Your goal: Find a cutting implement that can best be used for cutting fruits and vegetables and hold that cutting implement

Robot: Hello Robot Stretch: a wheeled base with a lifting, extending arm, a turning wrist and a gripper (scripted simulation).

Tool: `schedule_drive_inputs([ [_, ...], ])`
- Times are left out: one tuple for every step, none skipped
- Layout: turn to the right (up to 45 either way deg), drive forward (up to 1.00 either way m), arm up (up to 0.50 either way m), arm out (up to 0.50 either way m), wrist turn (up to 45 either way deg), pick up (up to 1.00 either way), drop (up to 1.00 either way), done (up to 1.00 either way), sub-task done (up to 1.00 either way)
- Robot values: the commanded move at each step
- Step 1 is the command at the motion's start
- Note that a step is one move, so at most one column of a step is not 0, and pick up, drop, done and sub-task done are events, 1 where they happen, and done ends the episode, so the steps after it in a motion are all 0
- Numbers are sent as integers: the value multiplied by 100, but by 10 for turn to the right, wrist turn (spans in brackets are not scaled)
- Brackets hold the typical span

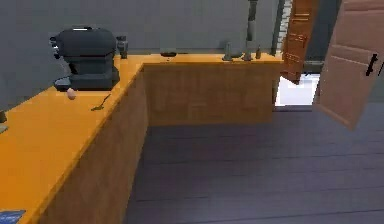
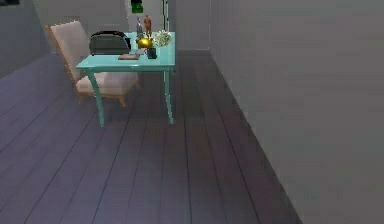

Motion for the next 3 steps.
schedule_drive_inputs([
  [0, 45, 0, 0, 0, 0, 0, 0, 0],
  [450, 0, 0, 0, 0, 0, 0, 0, 0],
  [450, 0, 0, 0, 0, 0, 0, 0, 0],
])
